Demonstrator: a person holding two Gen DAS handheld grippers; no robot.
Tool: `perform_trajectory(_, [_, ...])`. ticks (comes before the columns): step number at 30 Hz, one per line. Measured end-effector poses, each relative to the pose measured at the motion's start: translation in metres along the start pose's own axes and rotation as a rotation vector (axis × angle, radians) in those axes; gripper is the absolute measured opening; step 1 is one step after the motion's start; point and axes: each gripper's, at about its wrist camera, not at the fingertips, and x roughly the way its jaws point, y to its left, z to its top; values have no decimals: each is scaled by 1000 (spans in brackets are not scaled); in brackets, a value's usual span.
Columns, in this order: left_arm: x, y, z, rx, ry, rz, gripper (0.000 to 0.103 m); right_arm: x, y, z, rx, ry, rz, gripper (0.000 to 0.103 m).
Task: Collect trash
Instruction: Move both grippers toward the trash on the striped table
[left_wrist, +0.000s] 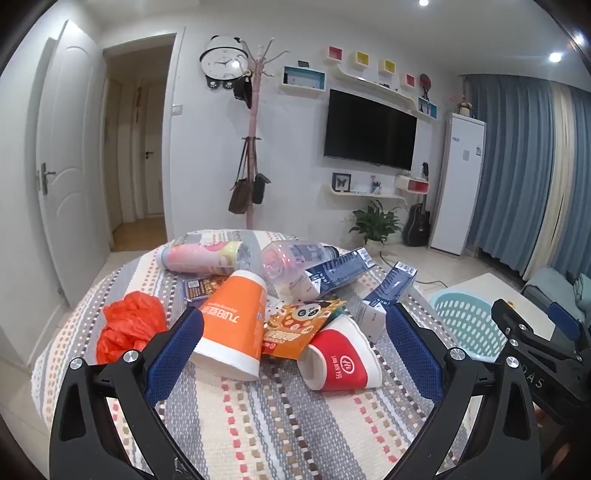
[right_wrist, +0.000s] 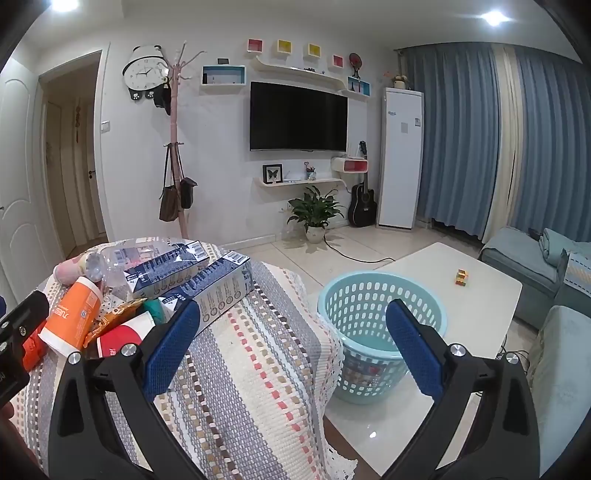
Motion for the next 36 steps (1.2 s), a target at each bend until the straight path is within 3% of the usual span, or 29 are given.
perform_trajectory(32, [7,-4,-5,9,19,2,95,4,10,-3,-15,11,-2,96])
perform_trajectory(36, [3,2,-4,8,8,21,95,5,15,-2,-31,12,4,90])
